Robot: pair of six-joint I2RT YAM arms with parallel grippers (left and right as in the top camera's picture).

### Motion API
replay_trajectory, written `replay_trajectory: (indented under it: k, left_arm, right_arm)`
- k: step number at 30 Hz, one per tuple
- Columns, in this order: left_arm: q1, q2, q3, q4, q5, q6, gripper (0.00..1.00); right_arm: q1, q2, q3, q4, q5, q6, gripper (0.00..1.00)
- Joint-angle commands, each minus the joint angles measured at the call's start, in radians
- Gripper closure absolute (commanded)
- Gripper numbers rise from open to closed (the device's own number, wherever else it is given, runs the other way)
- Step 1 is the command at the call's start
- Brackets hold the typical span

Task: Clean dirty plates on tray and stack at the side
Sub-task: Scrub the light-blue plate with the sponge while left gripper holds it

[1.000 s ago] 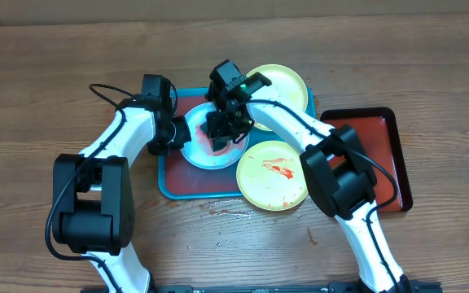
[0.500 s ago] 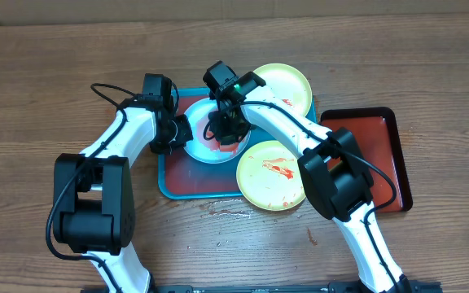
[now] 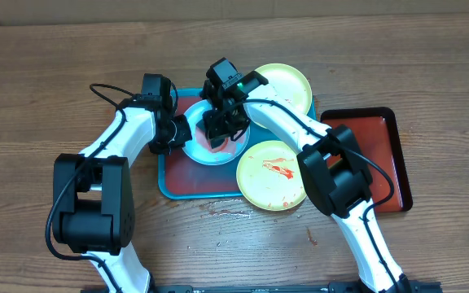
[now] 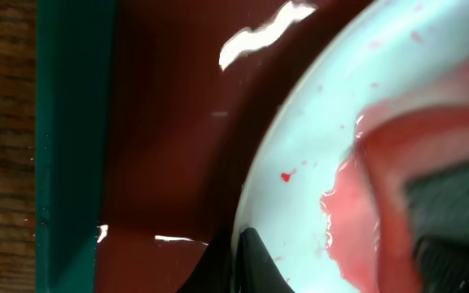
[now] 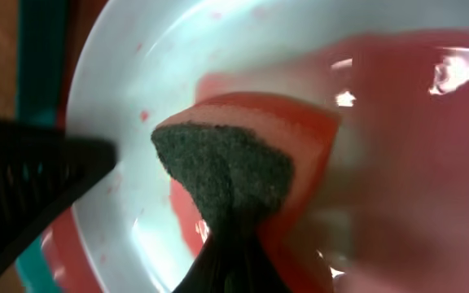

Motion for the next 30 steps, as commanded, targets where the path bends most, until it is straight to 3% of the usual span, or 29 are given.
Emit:
replay_trajectory:
  k: [1, 9, 13, 18, 23, 30]
  left_arm:
    - [-0.005, 0.024, -0.026, -0.013, -0.014, 0.013, 0.95]
    - [-0.005, 0.024, -0.026, -0.011, -0.014, 0.013, 0.96]
    - [-0.005, 0.024, -0.026, -0.009, -0.015, 0.013, 0.96]
    - [-0.005, 0.024, -0.026, -0.001, -0.015, 0.024, 0.96]
    - [-0.005, 0.024, -0.026, 0.003, -0.015, 0.024, 0.96]
    - [-0.005, 0.024, -0.026, 0.002, -0.015, 0.024, 0.96]
  right_arm:
    - [0.008, 0.024, 0.035, -0.045, -0.075, -0.069, 0.96]
    - [-0.043, 0.024, 0.106, -0.245, 0.175, -0.084, 0.96]
    - [-0.052, 0.024, 0.106, -0.191, 0.345, -0.043, 0.96]
    - [-0.043, 0.024, 0.104, -0.037, 0.362, -0.036, 0.96]
    - [-0.022, 0.044, 0.098, 0.04, 0.265, -0.041, 0.96]
    - [0.006, 0.061, 0.098, 0.03, -0.162, -0.115, 0.96]
